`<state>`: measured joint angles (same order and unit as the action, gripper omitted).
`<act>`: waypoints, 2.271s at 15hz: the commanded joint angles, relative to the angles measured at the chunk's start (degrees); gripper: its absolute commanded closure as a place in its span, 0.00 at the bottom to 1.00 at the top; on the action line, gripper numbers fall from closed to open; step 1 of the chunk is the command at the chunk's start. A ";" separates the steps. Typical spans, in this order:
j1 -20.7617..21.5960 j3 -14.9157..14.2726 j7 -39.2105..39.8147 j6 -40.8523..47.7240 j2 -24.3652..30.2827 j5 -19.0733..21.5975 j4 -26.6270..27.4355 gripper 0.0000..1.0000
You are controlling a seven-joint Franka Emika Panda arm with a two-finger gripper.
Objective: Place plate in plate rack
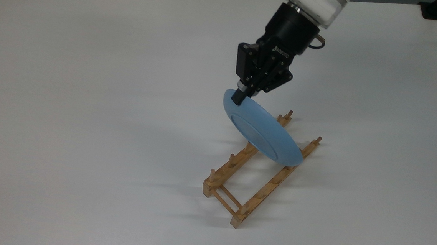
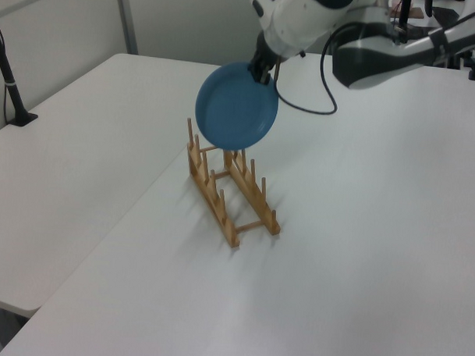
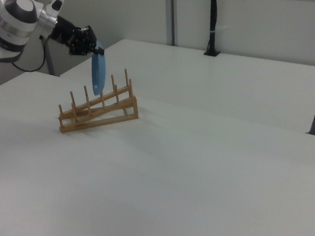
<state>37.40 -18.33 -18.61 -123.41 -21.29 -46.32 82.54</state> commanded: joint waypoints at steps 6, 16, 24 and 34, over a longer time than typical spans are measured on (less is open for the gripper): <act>3.56 -1.01 -6.61 -0.34 -5.34 -4.66 -3.09 1.00; 3.82 0.92 -11.77 -0.51 -7.45 -4.57 -1.85 0.33; 1.64 3.73 -22.17 -3.32 -2.01 12.15 -1.85 0.00; -19.18 13.93 2.50 25.30 12.04 50.96 3.58 0.00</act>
<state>24.92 -6.92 -25.81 -105.49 -16.54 -0.85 80.06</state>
